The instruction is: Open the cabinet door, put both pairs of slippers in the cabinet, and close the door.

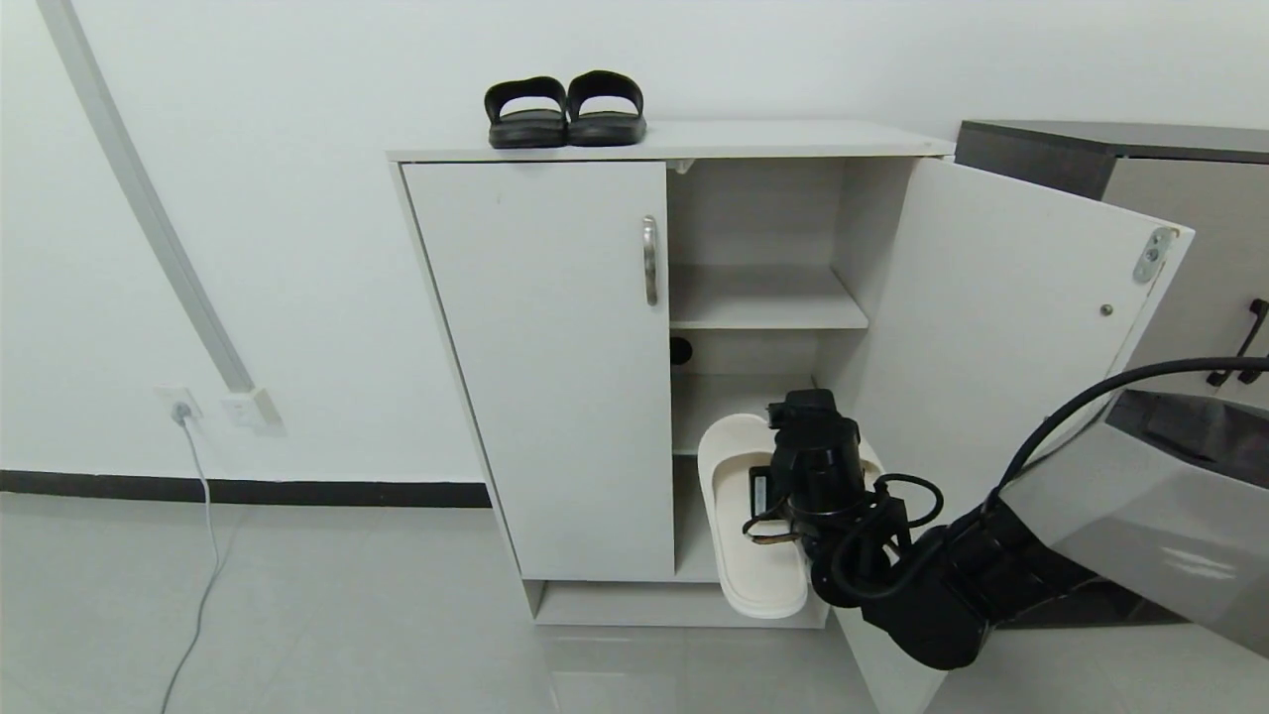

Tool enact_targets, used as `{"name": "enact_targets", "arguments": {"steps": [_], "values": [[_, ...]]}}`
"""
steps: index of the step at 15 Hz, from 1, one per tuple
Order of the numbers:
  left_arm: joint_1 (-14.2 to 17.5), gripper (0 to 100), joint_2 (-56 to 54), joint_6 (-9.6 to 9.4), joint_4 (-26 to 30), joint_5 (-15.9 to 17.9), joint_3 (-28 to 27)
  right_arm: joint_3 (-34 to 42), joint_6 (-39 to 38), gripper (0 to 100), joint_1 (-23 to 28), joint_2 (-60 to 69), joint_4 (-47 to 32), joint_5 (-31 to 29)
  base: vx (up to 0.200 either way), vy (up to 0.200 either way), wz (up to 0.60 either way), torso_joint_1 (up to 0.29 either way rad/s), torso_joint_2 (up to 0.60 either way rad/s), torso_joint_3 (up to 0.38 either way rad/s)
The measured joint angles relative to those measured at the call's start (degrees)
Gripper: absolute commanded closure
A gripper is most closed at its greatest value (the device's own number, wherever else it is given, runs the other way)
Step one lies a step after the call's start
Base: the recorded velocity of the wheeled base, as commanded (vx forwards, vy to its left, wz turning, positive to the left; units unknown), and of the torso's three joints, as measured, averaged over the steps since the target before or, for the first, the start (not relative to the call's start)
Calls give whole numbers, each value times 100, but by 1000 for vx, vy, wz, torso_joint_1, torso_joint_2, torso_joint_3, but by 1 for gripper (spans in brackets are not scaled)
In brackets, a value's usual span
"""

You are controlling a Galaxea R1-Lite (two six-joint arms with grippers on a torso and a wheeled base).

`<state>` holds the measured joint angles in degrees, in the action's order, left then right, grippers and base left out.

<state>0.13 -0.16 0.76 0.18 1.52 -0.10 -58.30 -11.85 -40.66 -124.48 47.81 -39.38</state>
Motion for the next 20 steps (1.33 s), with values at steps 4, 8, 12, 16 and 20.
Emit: {"name": "enact_targets", "arguments": {"steps": [4, 8, 12, 16, 20], "values": [[2, 100, 0, 11, 2, 0, 0, 69, 0, 100, 138, -146, 233, 205, 0, 0, 0, 0, 0, 0], [0, 100, 0, 11, 4, 4, 0, 155, 48, 100, 378, -397, 528, 407, 0, 0, 0, 0, 0, 0], [0, 100, 2, 13, 2, 4, 0, 171, 66, 100, 474, -510, 525, 424, 0, 0, 0, 0, 0, 0], [2, 100, 5, 15, 6, 0, 0, 177, 77, 100, 572, -586, 528, 416, 0, 0, 0, 0, 0, 0], [2, 100, 5, 15, 4, -2, 0, 227, 105, 100, 708, -603, 534, 413, 0, 0, 0, 0, 0, 0]]}}
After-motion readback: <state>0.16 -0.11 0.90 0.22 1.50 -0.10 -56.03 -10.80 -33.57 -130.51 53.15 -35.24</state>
